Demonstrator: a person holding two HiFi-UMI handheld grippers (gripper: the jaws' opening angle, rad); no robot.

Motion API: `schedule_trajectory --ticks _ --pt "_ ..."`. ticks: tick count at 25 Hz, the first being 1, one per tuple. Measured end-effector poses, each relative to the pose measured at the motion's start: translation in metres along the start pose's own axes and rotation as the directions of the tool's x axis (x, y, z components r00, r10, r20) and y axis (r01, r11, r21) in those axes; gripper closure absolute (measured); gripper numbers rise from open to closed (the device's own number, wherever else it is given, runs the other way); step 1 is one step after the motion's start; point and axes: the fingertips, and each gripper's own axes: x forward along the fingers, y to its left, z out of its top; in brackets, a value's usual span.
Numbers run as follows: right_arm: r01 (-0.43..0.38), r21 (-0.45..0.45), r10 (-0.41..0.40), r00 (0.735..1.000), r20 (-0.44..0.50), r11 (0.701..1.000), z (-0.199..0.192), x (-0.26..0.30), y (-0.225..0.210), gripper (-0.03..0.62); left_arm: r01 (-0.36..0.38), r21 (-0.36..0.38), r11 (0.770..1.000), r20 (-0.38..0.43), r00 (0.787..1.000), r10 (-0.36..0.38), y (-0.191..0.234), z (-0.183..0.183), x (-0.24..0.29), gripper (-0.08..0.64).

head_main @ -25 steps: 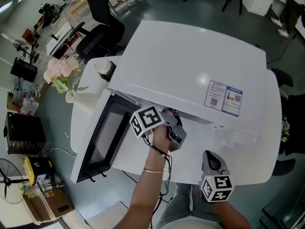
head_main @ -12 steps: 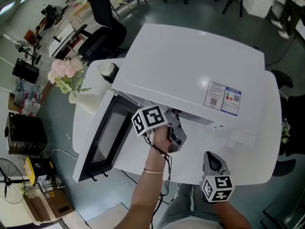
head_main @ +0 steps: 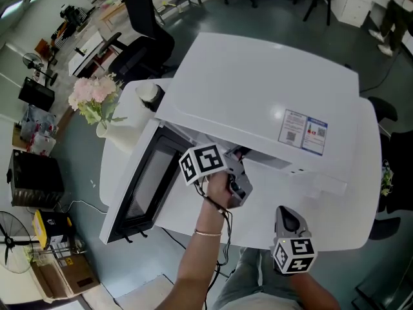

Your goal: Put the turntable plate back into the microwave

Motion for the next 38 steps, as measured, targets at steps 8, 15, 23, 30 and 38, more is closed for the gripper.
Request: schedule_trajectory --ticks 8,15,23,30,38 --pt "-0.008 -0.007 0.008 1.000 -0.007 1.000 -0.004 -0.002 0.004 0.581 -0.008 -0.011 1.000 -0.008 1.000 0.008 0.004 -0.008 -0.005 0.253" --pt "-0.010 -0.010 0.010 1.000 -0.010 1.000 -0.009 -0.005 0.005 0.581 -0.018 -0.009 1.000 -0.006 1.000 0.018 0.007 -0.011 -0.011 0.252" --pt "-0.019 -0.017 0.019 1.000 -0.012 1.000 -0.011 -0.007 0.011 0.581 -0.017 -0.052 0.998 0.012 1.000 0.018 0.017 -0.013 -0.020 0.247" --pt "-0.023 -0.022 0.023 1.000 -0.021 0.999 -0.014 -0.007 0.015 0.581 -0.011 -0.061 0.998 0.017 1.000 0.012 0.022 -0.016 -0.024 0.267" --pt "-0.028 -0.035 0.028 0.999 -0.023 0.999 -0.006 -0.008 0.023 0.581 -0.041 -0.009 0.999 0.025 0.999 0.042 0.020 -0.016 -0.037 0.272"
